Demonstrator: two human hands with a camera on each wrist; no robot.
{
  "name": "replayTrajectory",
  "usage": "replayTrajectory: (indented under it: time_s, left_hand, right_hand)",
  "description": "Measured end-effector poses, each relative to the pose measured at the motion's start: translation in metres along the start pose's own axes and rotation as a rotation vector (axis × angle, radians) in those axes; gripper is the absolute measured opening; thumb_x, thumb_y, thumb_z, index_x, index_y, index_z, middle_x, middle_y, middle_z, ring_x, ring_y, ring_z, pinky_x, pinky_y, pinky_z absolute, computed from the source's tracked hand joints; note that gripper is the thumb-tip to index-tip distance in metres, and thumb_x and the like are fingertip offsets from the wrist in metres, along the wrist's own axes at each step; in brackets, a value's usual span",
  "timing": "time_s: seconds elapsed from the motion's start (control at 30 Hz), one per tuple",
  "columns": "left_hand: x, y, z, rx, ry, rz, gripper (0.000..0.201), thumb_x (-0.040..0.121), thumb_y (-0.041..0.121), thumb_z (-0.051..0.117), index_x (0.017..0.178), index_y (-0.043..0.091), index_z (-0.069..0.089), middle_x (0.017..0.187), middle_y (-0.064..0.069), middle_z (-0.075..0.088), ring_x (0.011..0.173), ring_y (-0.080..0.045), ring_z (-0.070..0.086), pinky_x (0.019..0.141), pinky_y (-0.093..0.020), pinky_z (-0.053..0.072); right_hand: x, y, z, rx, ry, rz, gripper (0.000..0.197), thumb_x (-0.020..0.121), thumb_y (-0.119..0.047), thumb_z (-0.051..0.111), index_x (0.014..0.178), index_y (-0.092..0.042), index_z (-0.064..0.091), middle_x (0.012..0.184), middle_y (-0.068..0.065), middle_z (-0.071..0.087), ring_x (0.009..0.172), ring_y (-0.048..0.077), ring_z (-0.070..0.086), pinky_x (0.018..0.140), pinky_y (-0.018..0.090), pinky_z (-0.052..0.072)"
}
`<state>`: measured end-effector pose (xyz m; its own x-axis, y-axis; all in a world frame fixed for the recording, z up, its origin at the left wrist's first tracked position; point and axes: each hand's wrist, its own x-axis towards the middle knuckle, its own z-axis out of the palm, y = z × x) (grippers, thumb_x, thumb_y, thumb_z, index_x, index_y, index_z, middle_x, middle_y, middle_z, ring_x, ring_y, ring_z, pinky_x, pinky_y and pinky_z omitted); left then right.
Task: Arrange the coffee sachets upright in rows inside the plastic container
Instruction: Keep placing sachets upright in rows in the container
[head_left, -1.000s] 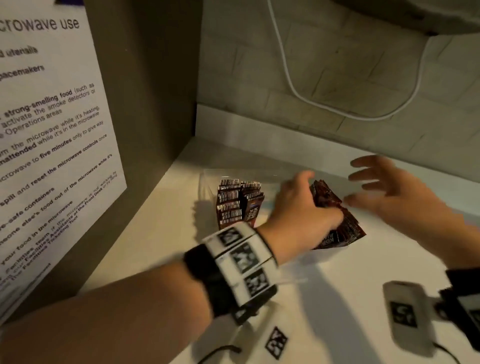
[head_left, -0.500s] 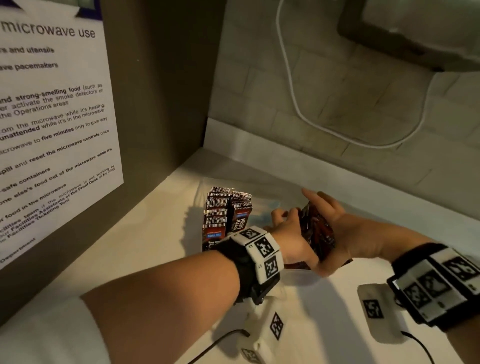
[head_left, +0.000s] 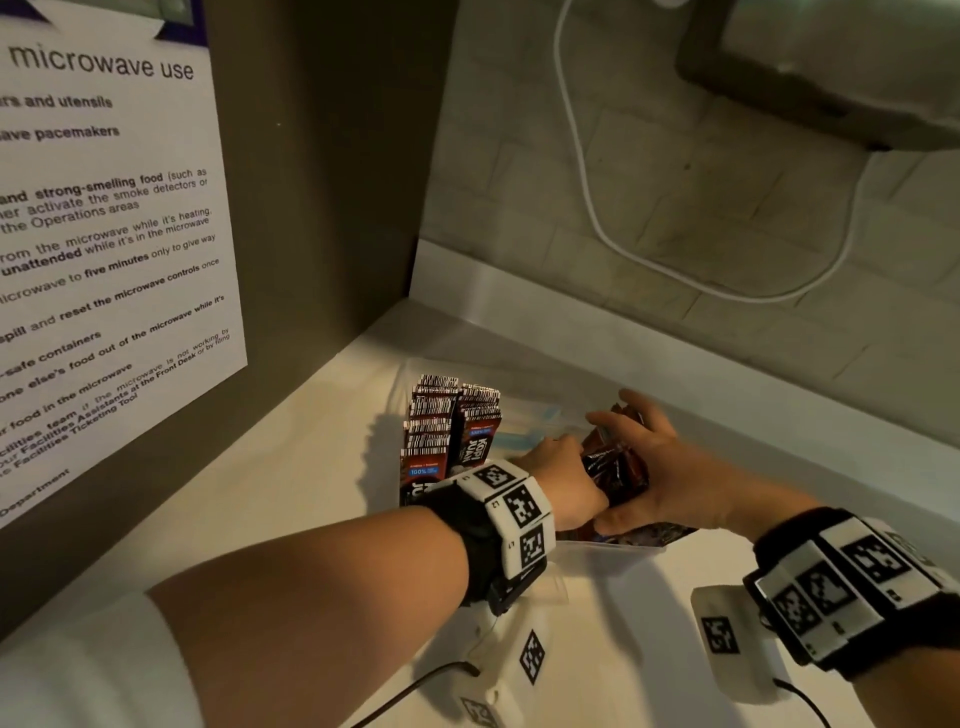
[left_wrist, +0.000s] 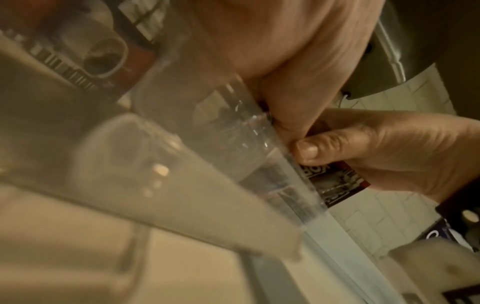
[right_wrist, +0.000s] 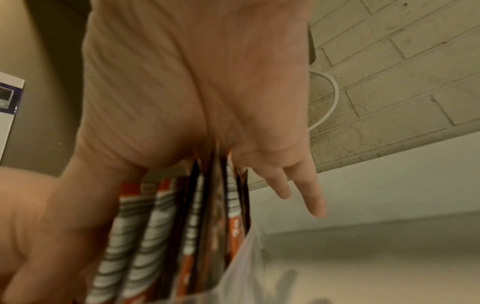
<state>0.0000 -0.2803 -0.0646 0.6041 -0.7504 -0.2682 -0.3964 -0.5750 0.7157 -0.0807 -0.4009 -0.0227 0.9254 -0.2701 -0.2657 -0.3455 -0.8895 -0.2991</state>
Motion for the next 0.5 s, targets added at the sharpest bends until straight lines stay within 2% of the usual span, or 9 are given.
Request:
replayTrajectory:
  time_s: [0.13,0.23,0.5]
  left_hand:
    - [-0.0008,-0.0014,0.0,-0.021,0.031,0.043,0.05,0.08,0.025,0.067,0.126,0.026,0.05,0.116,-0.003,0.062,0.105,-0.027,0.06,0.082,-0.035,0.049]
    - [-0.0011,-0.0008,-0.0022,-0.082,0.045,0.076,0.037,0.082,0.022,0.064,0.118,0.025,0.057,0.112,-0.002,0.065,0.099,-0.025,0.062,0.075,-0.031,0.047]
    - [-0.0011,-0.003,-0.0039,-0.203,0.072,0.069,0.041,0.083,0.015,0.064,0.122,0.023,0.055,0.112,-0.003,0.064,0.101,-0.025,0.061,0.086,-0.037,0.053]
  right_hand:
    - [-0.0011,-0.0008,0.0027,-0.017,0.025,-0.022,0.102,0.06,-0.036,0.088,0.144,-0.036,0.03,0.154,-0.011,-0.014,0.145,0.019,0.012,0.11,0.029,0.03]
    - [-0.0014,-0.0006,0.0031,-0.029,0.053,-0.034,0.097,0.06,-0.035,0.088,0.142,-0.032,0.036,0.155,-0.007,-0.011,0.145,0.019,0.011,0.112,0.029,0.028]
    - [-0.0004,-0.0017,0.0036,-0.013,0.11,-0.014,0.096,0.063,-0.037,0.085,0.144,-0.029,0.033,0.156,-0.003,-0.004,0.141,0.024,0.026,0.109,0.031,0.035]
